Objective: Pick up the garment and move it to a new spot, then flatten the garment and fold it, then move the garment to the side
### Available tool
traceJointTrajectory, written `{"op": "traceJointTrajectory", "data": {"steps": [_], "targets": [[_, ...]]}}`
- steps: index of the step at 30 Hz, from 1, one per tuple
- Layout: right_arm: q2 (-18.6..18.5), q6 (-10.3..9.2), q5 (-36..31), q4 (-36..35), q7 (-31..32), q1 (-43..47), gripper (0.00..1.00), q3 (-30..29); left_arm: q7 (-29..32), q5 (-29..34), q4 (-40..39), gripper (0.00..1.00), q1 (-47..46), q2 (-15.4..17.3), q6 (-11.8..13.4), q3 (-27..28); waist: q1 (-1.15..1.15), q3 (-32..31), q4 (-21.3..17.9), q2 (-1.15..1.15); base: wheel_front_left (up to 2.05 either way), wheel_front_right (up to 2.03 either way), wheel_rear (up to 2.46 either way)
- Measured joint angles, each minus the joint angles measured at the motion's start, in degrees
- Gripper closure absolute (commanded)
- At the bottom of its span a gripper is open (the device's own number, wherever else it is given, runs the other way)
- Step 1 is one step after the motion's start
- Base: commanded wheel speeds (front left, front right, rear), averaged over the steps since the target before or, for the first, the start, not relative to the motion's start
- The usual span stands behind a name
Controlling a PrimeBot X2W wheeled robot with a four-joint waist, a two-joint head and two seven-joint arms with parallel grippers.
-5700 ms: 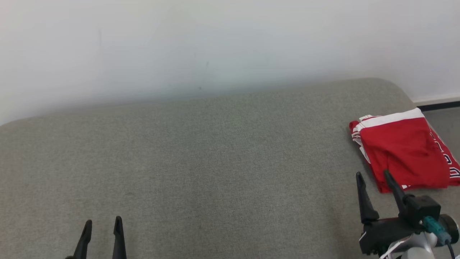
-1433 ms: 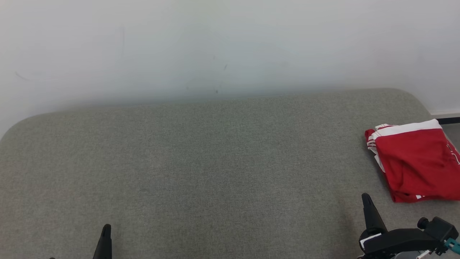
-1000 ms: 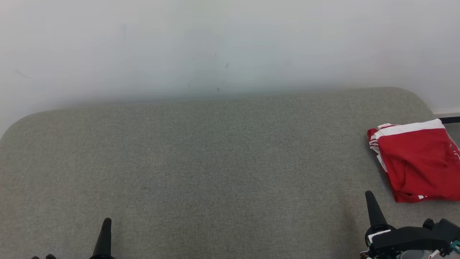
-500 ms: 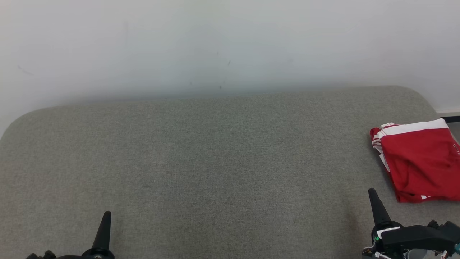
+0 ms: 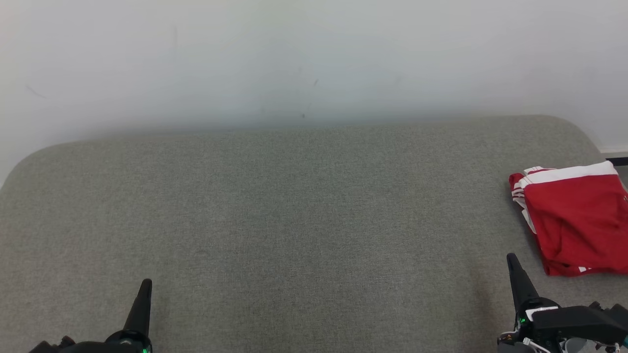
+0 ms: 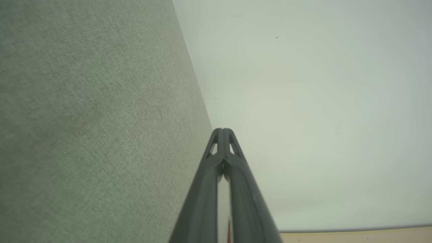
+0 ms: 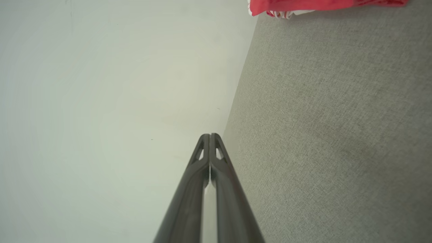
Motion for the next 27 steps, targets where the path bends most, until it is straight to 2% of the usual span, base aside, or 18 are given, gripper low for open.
{"op": "traceJointTrajectory", "data": {"steps": [27], "targets": [[0.7, 0.00, 11.3, -1.8, 2.7, -0.1, 1.00, -2.2, 2.9, -11.2, -0.2, 1.00, -1.9, 0.1, -0.7, 0.4, -0.01, 0.9, 0.8, 0.00, 0.00, 0.00, 0.00]]}}
